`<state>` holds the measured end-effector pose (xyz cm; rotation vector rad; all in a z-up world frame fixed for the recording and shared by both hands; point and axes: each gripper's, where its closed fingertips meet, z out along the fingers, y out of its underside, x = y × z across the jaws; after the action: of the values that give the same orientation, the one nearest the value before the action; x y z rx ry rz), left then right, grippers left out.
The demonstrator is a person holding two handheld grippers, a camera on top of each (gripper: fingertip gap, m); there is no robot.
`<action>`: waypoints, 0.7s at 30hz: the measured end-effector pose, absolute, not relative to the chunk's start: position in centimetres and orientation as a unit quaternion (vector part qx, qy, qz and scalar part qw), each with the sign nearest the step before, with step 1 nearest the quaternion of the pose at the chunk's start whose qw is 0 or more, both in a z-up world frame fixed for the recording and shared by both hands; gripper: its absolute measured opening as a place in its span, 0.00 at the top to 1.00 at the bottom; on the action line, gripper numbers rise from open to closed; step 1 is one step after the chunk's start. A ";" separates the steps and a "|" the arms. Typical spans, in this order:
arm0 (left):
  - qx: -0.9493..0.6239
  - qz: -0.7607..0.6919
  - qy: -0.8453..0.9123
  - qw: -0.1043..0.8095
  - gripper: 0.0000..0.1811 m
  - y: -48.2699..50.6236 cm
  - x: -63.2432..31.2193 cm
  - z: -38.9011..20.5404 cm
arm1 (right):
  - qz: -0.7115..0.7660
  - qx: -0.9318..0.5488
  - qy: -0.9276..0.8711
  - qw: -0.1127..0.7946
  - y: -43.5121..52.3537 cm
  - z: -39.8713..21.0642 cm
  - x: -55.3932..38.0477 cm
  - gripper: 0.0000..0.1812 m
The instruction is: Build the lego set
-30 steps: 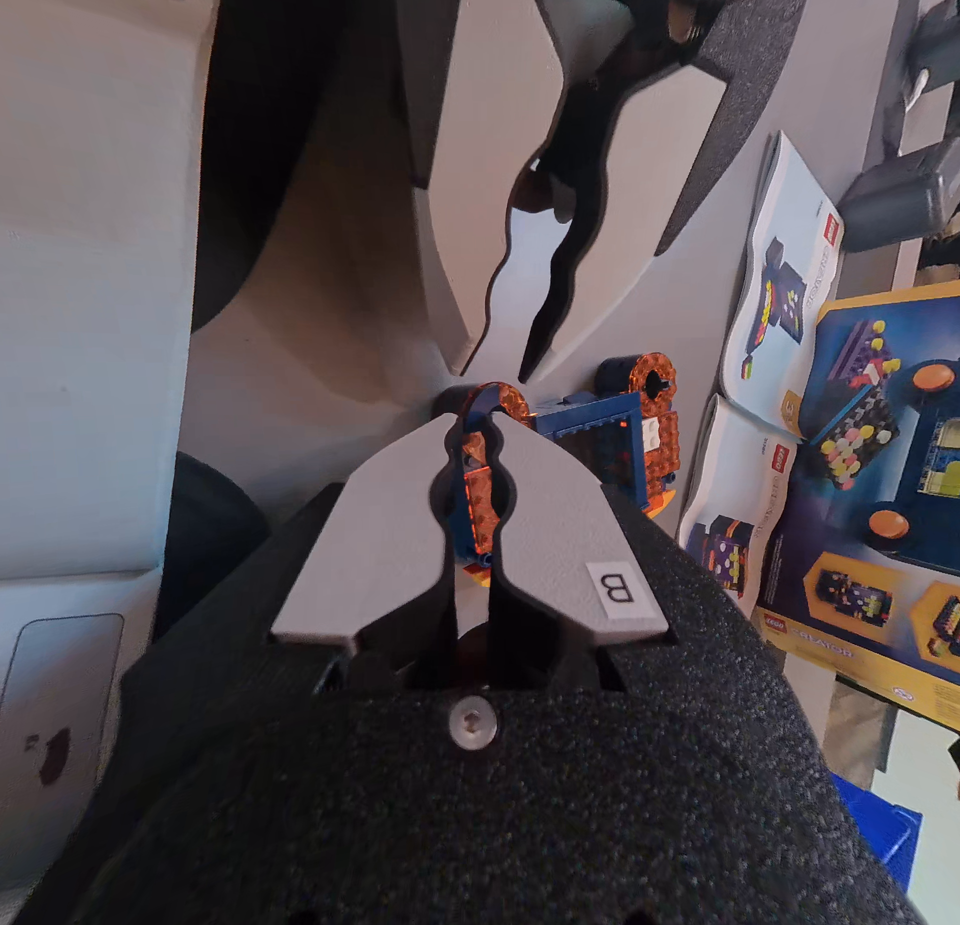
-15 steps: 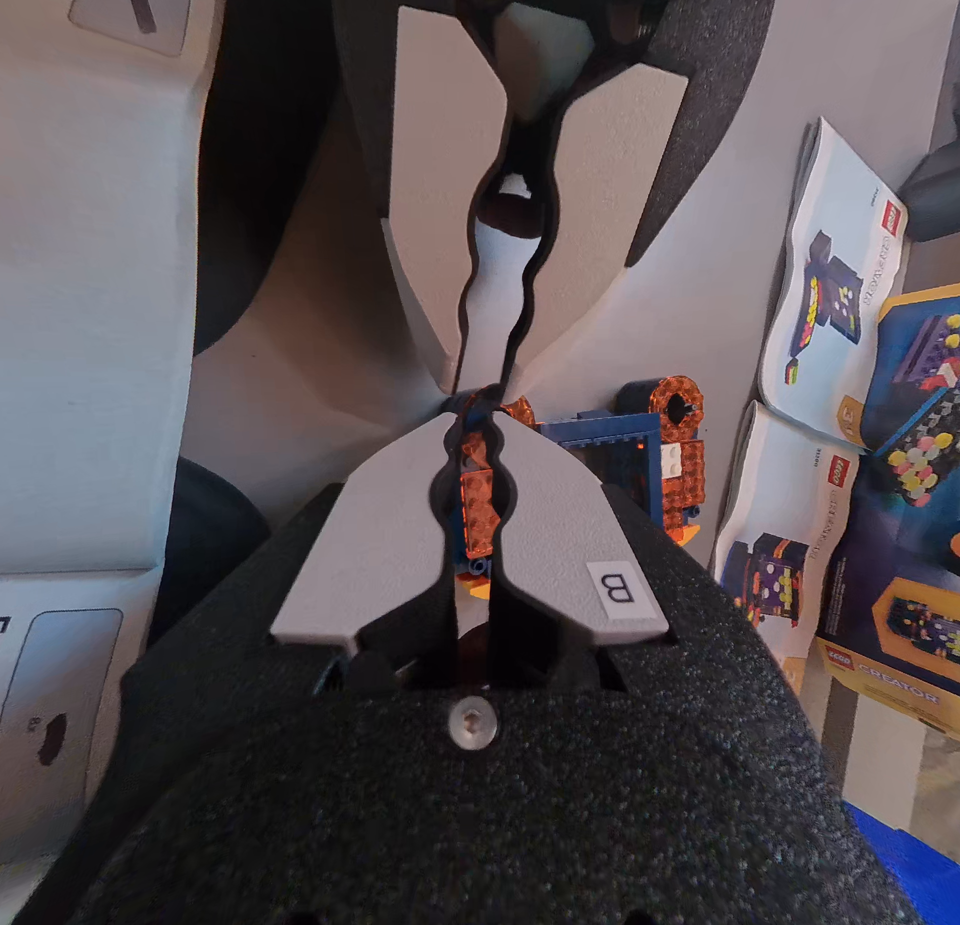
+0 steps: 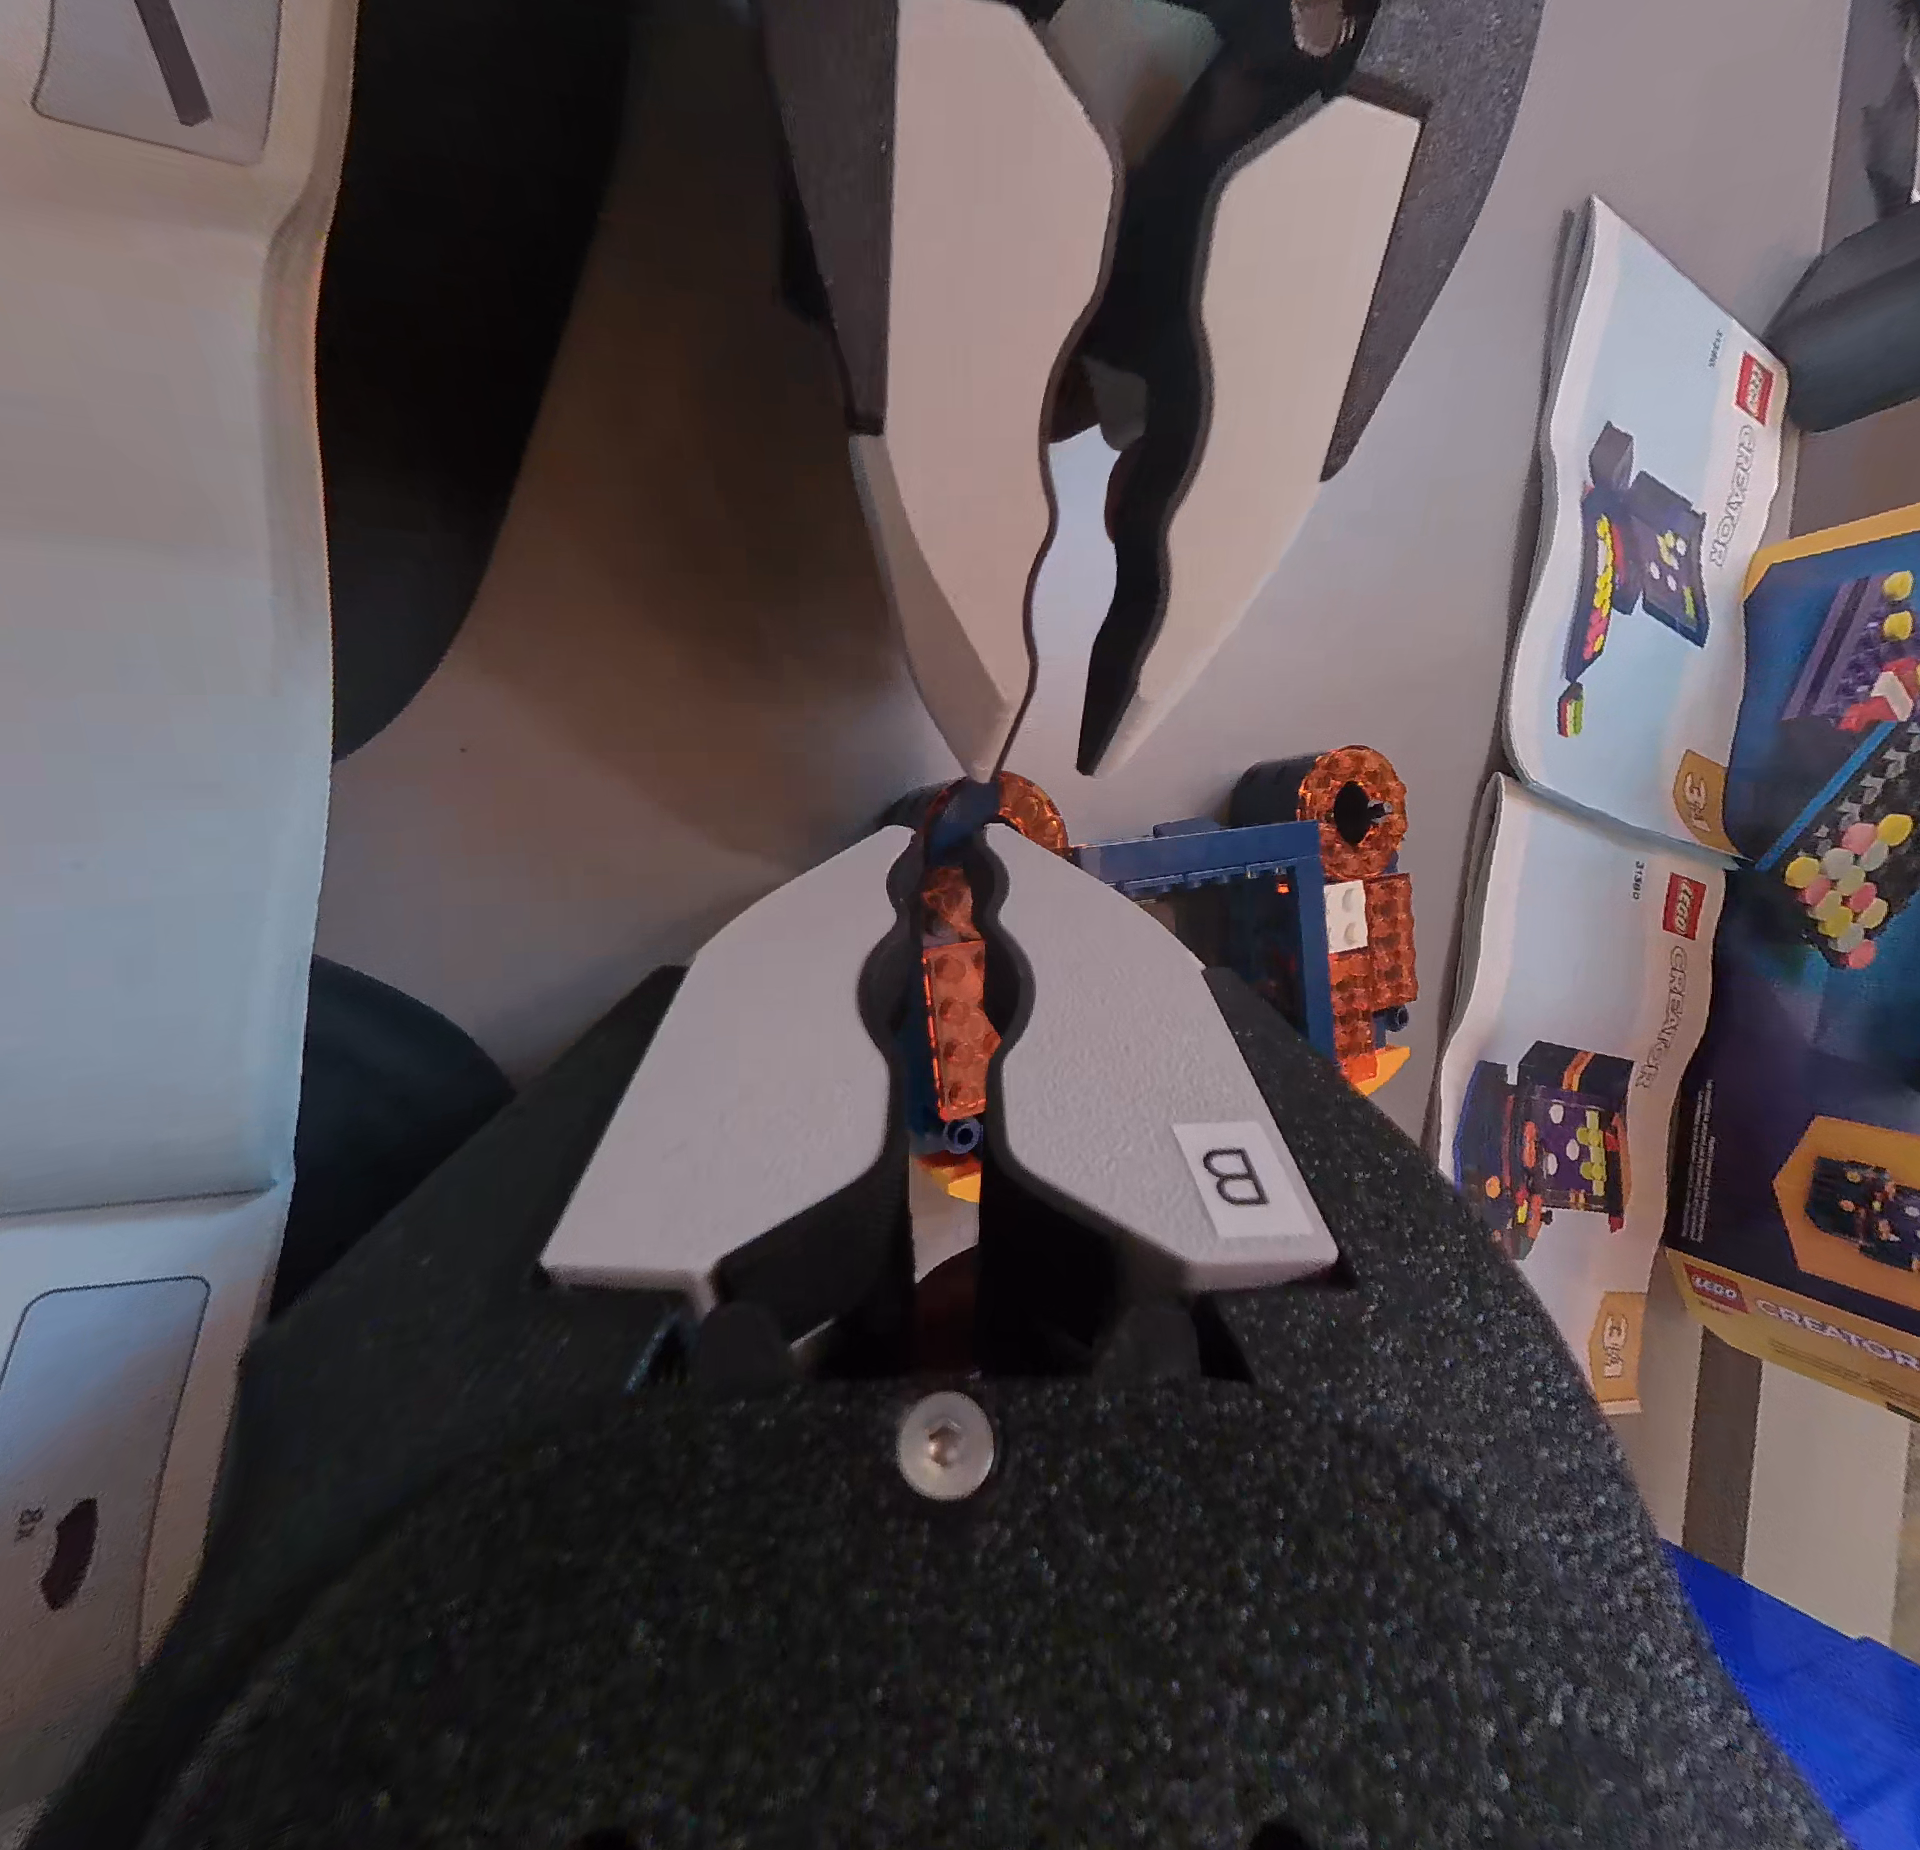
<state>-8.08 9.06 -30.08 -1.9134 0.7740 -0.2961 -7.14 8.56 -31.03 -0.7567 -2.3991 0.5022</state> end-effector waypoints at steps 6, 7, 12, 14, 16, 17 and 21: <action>-0.803 -0.114 0.316 0.493 0.92 9.2 -8.2 -30.5 | 0.194 -0.290 -0.890 0.292 8.6 -30.8 -7.3 0.95; -0.803 -0.115 0.315 0.493 0.92 9.2 -8.3 -30.5 | 0.194 -0.290 -0.891 0.291 8.5 -30.9 -7.3 0.95; -0.801 -0.125 0.312 0.495 0.92 9.0 -8.3 -30.3 | 0.199 -0.291 -0.889 0.291 8.3 -30.9 -7.3 0.96; -0.801 -0.129 0.316 0.492 0.92 8.9 -8.2 -30.4 | 0.202 -0.288 -0.889 0.292 8.2 -30.8 -7.3 0.97; -0.801 -0.128 0.326 0.485 0.92 8.7 -8.0 -30.6 | 0.203 -0.287 -0.890 0.292 8.2 -30.9 -7.3 0.97; -0.802 -0.125 0.330 0.482 0.92 8.7 -8.0 -30.8 | 0.203 -0.287 -0.889 0.292 8.2 -30.9 -7.3 0.96; -0.803 -0.120 0.331 0.481 0.93 8.7 -8.0 -30.9 | 0.200 -0.280 -0.891 0.296 8.1 -30.9 -7.3 0.97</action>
<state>-8.02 8.70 -30.86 -1.9578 0.8065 -0.2921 -7.30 8.15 -30.88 -0.7451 -2.3690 0.5320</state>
